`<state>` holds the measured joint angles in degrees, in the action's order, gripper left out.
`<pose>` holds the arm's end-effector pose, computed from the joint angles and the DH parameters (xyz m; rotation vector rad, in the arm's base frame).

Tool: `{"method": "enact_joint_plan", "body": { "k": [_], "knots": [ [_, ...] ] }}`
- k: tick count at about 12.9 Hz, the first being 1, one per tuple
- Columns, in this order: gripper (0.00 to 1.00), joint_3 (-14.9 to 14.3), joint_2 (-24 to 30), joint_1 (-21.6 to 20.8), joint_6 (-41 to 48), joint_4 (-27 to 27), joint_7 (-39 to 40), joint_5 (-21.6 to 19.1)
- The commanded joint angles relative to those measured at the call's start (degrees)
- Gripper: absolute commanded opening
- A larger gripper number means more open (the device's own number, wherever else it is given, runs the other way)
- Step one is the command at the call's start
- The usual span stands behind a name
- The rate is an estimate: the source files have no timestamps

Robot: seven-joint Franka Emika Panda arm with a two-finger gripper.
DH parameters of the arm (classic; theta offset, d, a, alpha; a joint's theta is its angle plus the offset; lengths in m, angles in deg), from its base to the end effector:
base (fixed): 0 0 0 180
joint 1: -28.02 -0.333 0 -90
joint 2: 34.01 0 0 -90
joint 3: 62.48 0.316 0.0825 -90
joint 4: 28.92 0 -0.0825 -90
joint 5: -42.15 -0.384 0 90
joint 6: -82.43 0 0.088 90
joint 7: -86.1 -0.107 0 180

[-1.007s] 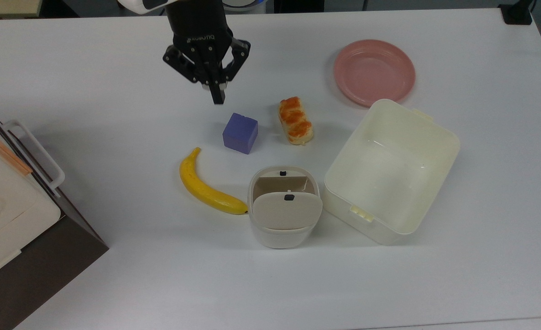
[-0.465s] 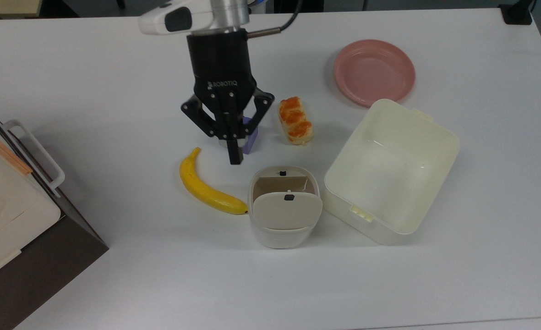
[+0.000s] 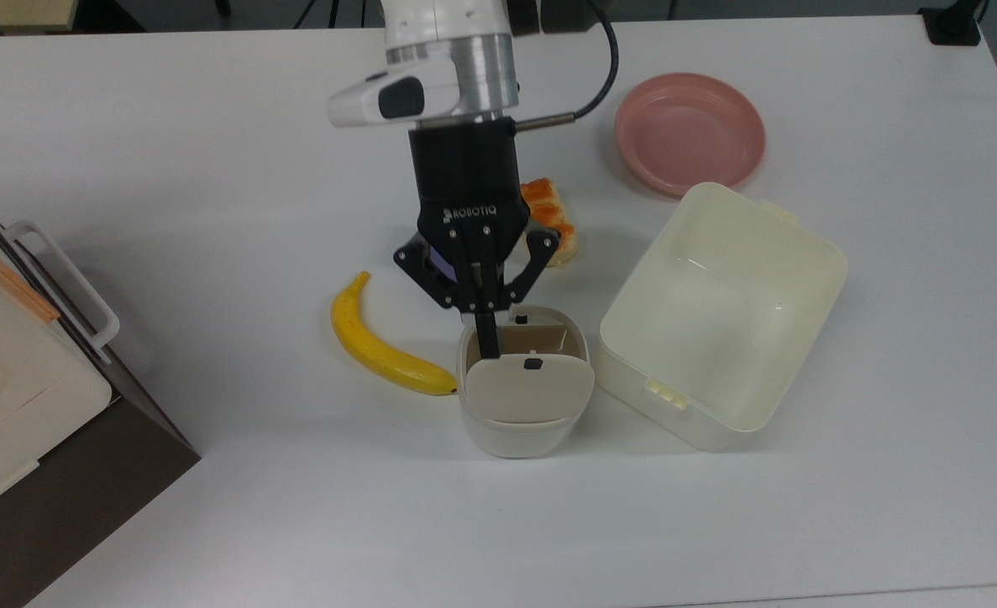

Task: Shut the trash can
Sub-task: 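Push the raised lid down with the gripper until it shuts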

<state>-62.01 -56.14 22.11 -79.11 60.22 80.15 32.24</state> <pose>0.7181 0.0707 0.5308 -2.6574 0.1770 -1.2200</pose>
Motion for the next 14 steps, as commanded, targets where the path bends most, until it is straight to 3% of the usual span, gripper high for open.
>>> {"method": "enact_joint_plan", "body": {
  "k": [1,7,14],
  "knots": [
    [0.0,-1.0,-5.4,-1.2,-0.9,-6.1,-0.8,-0.4],
    [0.0,-0.8,-5.4,-3.1,0.6,-3.7,-0.5,3.3],
    [0.0,-0.8,-4.8,-3.1,15.4,-2.7,1.0,3.3]
  ]
}}
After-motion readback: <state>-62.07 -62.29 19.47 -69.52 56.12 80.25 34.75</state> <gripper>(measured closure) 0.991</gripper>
